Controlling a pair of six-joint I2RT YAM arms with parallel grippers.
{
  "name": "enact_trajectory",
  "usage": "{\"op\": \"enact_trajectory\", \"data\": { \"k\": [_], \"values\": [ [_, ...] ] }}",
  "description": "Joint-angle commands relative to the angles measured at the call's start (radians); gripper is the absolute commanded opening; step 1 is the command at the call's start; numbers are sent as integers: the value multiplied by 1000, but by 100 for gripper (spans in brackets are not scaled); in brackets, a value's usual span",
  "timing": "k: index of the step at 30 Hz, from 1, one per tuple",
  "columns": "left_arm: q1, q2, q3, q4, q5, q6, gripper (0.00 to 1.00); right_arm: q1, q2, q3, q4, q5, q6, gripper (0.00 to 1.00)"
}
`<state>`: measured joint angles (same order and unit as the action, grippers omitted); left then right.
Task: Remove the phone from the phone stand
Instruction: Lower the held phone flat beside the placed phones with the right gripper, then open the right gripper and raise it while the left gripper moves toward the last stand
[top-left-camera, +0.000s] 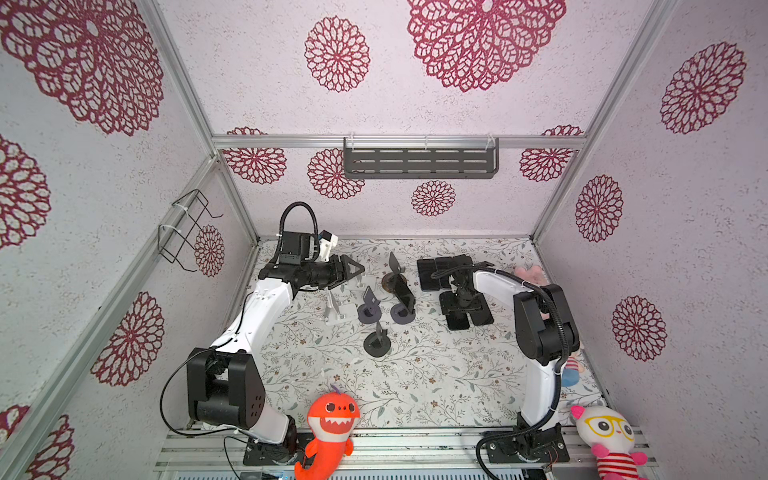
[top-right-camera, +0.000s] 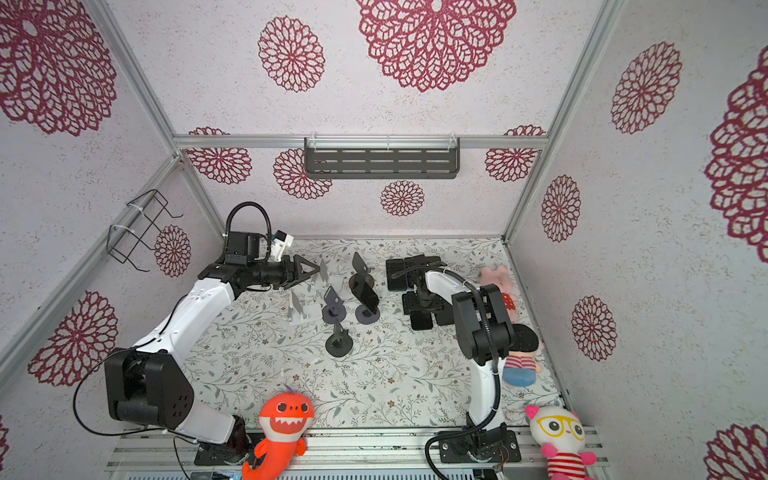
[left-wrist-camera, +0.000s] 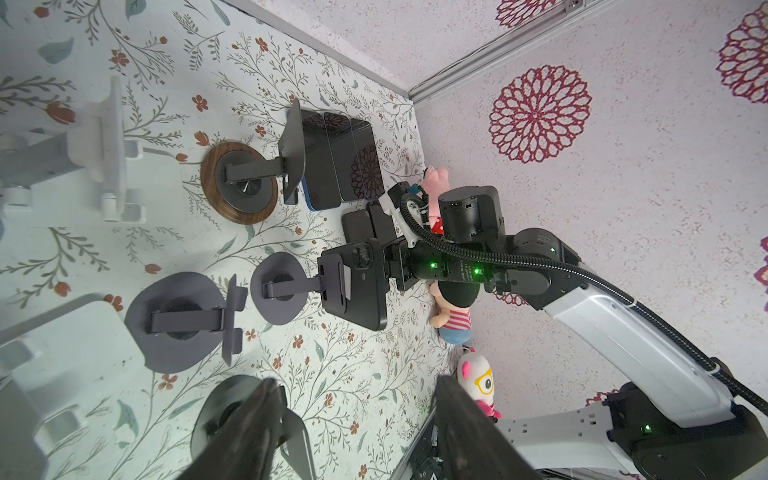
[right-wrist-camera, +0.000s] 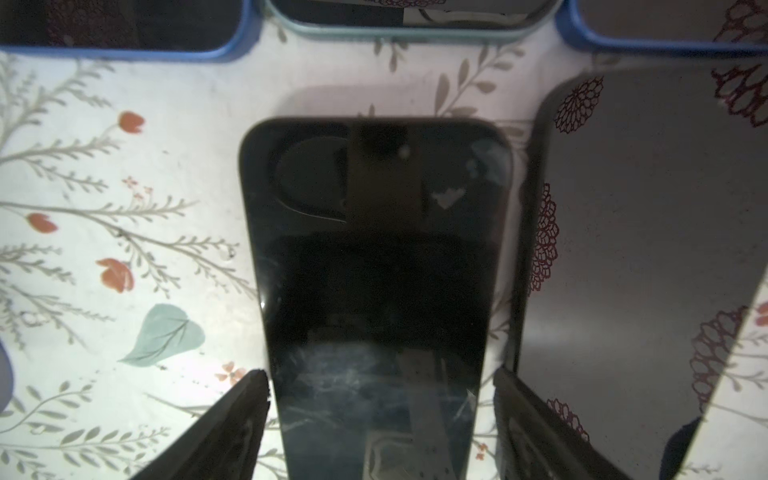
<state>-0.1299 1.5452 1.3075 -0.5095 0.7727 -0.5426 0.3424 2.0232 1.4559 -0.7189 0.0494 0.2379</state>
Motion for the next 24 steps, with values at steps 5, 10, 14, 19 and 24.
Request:
{"op": "enact_trajectory", "data": {
  "k": [5, 10, 14, 19, 24],
  "values": [
    [10, -5, -5, 9, 8, 18, 63, 51, -88, 24, -24, 8, 33, 82],
    [9, -3, -5, 9, 8, 18, 63, 108, -94, 25, -27, 2, 45, 61],
    [10, -5, -5, 8, 10, 17, 63, 121, -77, 24, -7, -25, 54, 48],
    [10, -5, -4, 4, 13, 19, 63, 125, -40, 30, 4, -35, 55, 35],
    [9, -5, -2, 2, 13, 20, 63, 122, -12, 27, 19, -27, 54, 33]
  ]
}}
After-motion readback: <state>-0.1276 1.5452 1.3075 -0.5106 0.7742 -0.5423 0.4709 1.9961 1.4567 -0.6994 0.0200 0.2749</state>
